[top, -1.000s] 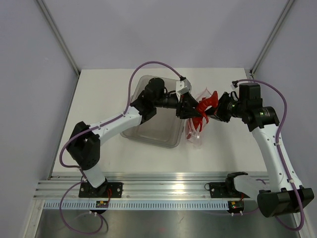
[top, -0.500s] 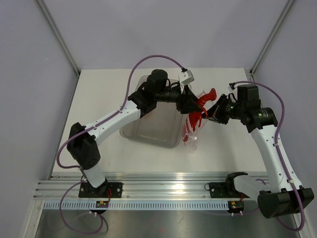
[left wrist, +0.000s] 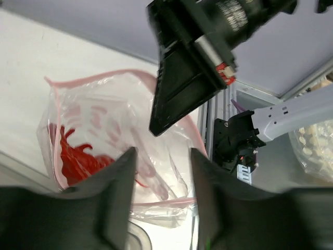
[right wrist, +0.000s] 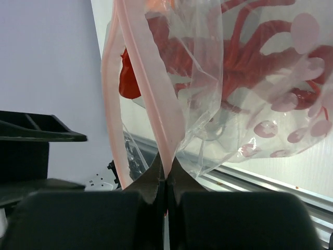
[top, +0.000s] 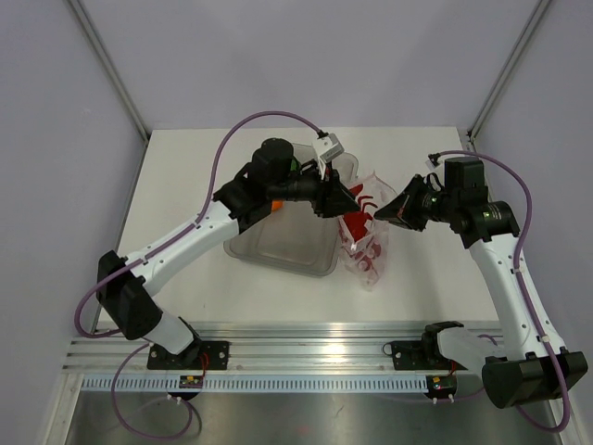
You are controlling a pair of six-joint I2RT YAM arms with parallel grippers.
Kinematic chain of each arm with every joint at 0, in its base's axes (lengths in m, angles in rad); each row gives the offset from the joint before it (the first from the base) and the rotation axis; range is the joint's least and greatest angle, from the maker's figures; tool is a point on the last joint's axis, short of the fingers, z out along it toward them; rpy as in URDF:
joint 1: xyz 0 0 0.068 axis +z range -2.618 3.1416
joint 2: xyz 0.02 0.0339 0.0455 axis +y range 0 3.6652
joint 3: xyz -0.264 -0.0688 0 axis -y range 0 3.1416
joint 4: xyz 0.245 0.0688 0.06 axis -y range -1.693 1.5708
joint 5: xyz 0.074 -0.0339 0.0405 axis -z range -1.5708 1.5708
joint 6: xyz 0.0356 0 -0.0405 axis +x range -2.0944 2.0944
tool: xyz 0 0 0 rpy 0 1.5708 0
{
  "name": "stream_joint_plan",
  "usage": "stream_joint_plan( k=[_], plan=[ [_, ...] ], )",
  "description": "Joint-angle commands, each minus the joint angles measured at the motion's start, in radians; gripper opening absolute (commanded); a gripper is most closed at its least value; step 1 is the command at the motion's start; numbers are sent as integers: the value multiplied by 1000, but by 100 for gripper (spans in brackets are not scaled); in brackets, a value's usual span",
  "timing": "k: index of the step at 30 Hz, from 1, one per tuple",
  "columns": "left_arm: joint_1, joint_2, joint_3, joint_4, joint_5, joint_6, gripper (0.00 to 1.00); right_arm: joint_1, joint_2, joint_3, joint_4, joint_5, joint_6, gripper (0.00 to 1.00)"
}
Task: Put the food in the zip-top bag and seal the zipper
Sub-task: Place the fake lobster in the zipper food storage bag.
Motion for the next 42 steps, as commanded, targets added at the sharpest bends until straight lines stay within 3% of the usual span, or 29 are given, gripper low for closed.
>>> stream_joint_plan(
  k=[1,4,6,8,24,30,36,39,42],
  plan=[
    [9,-6,-11,-16,-163,-94,37,8,-27,4,40,-29,12,0],
    [9,18,19,-62,-239,-145,35,8,-30,1,46,-32,12,0],
    [9,23,20,-81,-300,-168,46,8,-30,-5,50,-37,13,0],
    [9,23,20,-100,-375,-181,48,8,-30,-5,49,-41,12,0],
    [-26,111,51,-265,-359,-181,49,7,-19,-8,49,-37,7,0],
    [-28,137,57,-292,-334,-169,23,8,-11,-5,52,-37,4,0],
    [-29,189,121,-377,-329,-141,35,8,-14,3,40,-29,-8,0],
    [-34,175,112,-374,-351,-139,36,10,-20,4,24,-15,-18,0],
    [-37,166,109,-361,-340,-136,7,8,-19,0,21,-14,-21,0]
  ],
)
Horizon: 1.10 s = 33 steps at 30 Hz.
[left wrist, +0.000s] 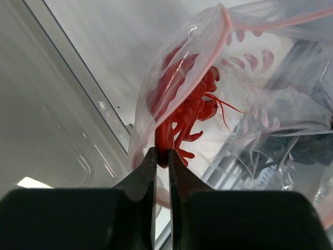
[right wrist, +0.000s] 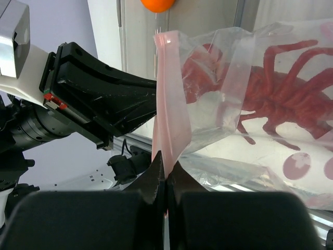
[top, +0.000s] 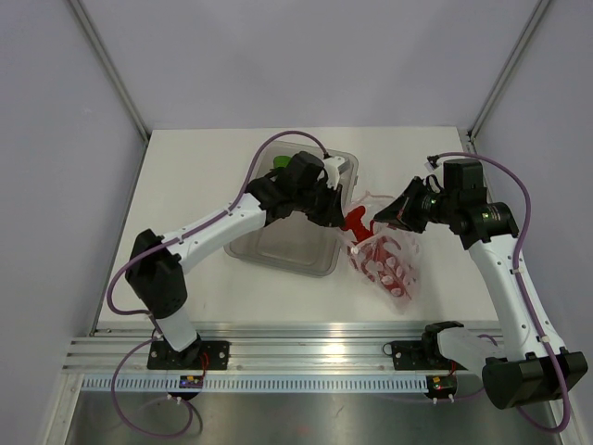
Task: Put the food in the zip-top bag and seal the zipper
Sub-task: Place the fake lobster in the zipper food storage bag.
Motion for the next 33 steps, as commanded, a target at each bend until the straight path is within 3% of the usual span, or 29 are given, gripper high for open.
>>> stream_joint_plan(
  k=[1,4,11,16,27,33],
  plan=[
    [-7,-28,41,13,12,21,0,7,-14,18,25,-9,-18,0],
    [-7,-34,66,17,20,21,0,7,0,57,-7,35,-50,0],
    [2,-130,115,95,-5,-11,0,5,73,316,-116,135,-136,0],
    [10,-159,109,135,49,-34,0,7,55,384,-119,192,-163,0],
    [63,6,-23,272,206,-102,0,8,60,42,-37,269,-184,1],
    [65,-12,-16,266,201,-90,0,7,24,47,-63,286,-196,17]
  ],
)
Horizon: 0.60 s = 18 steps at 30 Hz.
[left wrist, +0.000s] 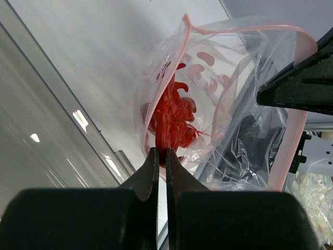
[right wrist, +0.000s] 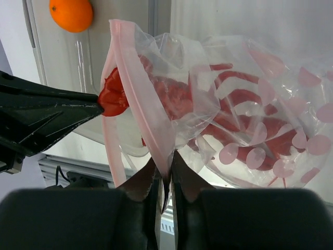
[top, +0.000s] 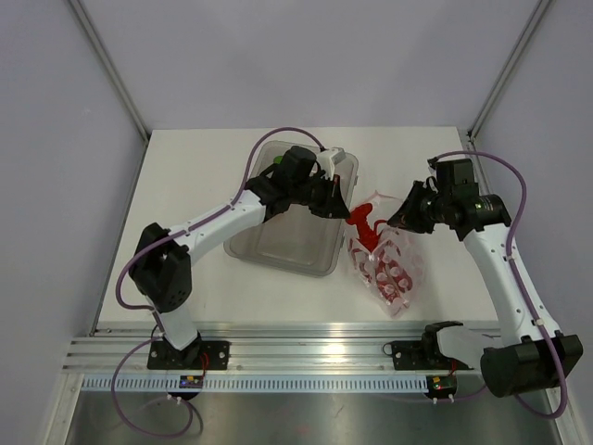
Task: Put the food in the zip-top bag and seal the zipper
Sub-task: Place the fake lobster in the zipper food storage bag.
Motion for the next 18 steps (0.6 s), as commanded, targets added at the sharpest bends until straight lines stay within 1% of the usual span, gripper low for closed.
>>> stream_joint_plan(
  k=[1,5,7,8,9,10,12,13,14,15,16,17,18],
  plan=[
    [-4,-61,28,74,40,1,0,5,-50,47,19,29,-22,17],
    [-2,-71,23,71,42,2,0,5,-58,58,12,17,-15,15],
    [-2,-71,21,71,50,1,0,5,-58,64,12,0,-10,16],
    [-2,-66,20,71,50,2,0,6,-61,67,12,-5,-7,18],
    [-2,-65,20,69,54,4,0,6,-63,70,13,-14,-4,31],
    [-2,-63,17,68,56,5,0,5,-67,78,13,-17,-4,35],
    [-2,-60,11,71,59,2,0,5,-70,92,12,-22,-1,34],
    [-2,-61,0,74,59,1,0,5,-73,96,10,-20,1,33],
    [-2,-61,-5,83,63,-5,0,5,-73,99,9,-20,2,28],
    [-2,-65,-9,88,62,-8,0,5,-75,99,7,-16,4,19],
    [-2,-66,-14,95,66,-11,0,6,-73,98,10,-12,4,4],
    [-2,-68,-20,104,71,-19,0,5,-70,95,15,-9,4,0],
    [-4,-69,-20,107,74,-19,0,6,-64,89,13,-8,4,0]
  ],
)
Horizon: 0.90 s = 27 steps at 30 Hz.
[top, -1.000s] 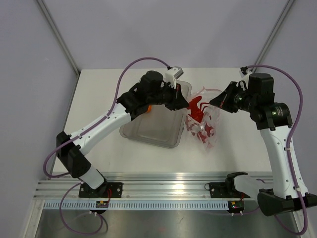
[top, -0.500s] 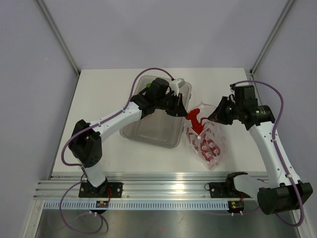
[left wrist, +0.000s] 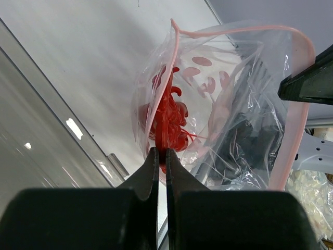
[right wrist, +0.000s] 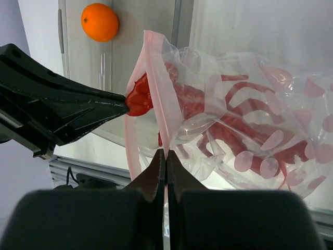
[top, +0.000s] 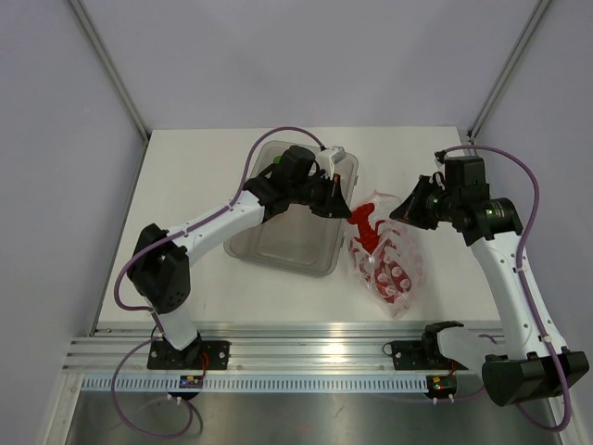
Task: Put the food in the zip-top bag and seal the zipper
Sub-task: Place the fake lobster in the zipper food storage bag.
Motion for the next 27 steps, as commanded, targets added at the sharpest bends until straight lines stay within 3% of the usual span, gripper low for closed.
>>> stream_joint_plan(
  k=[1,8,15,18,19,21,22,27],
  plan=[
    [-2,-56,-12,77,45,-16,0,6,-2,28,18,-1,0,0],
    [-4,-61,-22,83,53,-21,0,5,-9,23,58,-50,25,0],
    [-54,-10,35,101,59,-47,2,6,-20,102,113,-198,32,0],
    [-82,2,89,68,76,-27,29,6,-26,109,123,-202,37,0],
    [-80,-1,98,46,82,-19,45,6,-28,111,118,-197,34,0],
    [-74,-34,119,18,65,1,58,6,-32,109,104,-179,28,0],
    [-64,-53,124,8,59,24,69,8,-32,108,101,-174,25,0],
    [-18,-140,187,-101,61,99,77,8,-37,103,95,-159,22,0]
  ],
)
